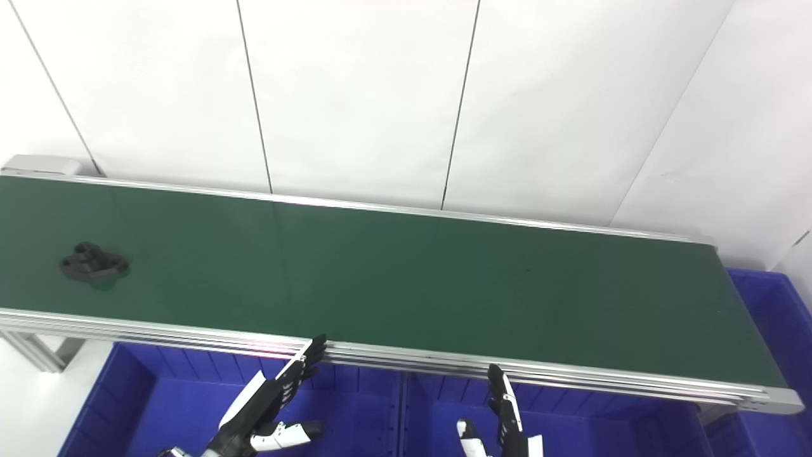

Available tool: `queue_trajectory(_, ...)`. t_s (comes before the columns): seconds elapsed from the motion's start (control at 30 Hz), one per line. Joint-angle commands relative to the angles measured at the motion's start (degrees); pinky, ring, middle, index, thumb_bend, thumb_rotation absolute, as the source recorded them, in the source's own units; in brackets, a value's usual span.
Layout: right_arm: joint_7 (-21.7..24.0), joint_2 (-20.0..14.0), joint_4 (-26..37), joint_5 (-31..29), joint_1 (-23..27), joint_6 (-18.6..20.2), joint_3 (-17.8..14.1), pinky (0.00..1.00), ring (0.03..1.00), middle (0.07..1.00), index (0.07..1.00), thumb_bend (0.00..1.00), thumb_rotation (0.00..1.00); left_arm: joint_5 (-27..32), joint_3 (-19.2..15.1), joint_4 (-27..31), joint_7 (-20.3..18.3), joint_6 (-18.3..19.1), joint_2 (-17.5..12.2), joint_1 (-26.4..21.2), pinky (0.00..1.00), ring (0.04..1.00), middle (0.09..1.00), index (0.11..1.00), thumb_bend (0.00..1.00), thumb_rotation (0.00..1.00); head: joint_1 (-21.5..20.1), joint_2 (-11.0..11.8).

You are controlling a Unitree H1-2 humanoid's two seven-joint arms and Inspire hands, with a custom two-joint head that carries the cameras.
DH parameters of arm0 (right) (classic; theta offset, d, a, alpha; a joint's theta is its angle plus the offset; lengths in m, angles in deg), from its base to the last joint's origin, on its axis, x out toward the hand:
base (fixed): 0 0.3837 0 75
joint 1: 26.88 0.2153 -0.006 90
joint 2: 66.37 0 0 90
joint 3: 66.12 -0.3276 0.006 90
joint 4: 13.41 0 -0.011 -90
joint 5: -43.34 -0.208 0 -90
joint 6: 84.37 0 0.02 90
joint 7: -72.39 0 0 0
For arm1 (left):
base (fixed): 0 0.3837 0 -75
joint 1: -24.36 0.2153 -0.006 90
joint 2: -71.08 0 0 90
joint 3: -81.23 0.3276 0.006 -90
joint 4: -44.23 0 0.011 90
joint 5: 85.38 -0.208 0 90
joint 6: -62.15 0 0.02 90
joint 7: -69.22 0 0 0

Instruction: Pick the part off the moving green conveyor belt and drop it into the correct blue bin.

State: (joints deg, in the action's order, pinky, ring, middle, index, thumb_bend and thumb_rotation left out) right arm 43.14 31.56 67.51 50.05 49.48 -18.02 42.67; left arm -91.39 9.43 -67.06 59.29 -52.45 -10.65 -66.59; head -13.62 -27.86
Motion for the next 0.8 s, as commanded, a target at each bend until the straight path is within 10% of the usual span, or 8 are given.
queue_trajectory(0.0, 0.3, 0.2, 1.7, 0.6, 0.1, -3.3, -0.4, 0.90, 0.930, 0.922, 0.934, 0.67, 0.85, 0.5, 0.0, 1.5, 0.2, -2.3, -0.2, -0.7, 0.97, 1.000, 1.000, 1.000, 0.79, 0.65, 0.0, -0.1)
queue_trajectory(0.37, 1.2, 0.4, 1.9, 0.8, 0.0, -3.3, -1.2, 0.89, 0.921, 0.917, 0.931, 0.68, 0.86, 0.2, -0.1, 1.4, 0.3, -2.3, -0.2, -0.8, 0.97, 1.000, 1.000, 1.000, 0.81, 0.66, 0.3, -1.1)
queue_trajectory(0.77, 7.7, 0.6, 7.1, -1.2, -0.7, -3.3, -5.4, 0.91, 0.930, 0.926, 0.936, 0.69, 0.86, -1.1, -0.6, 5.3, -0.1, -1.7, 1.5, -0.7, 1.00, 1.000, 1.000, 1.000, 0.80, 0.70, 3.3, -11.1)
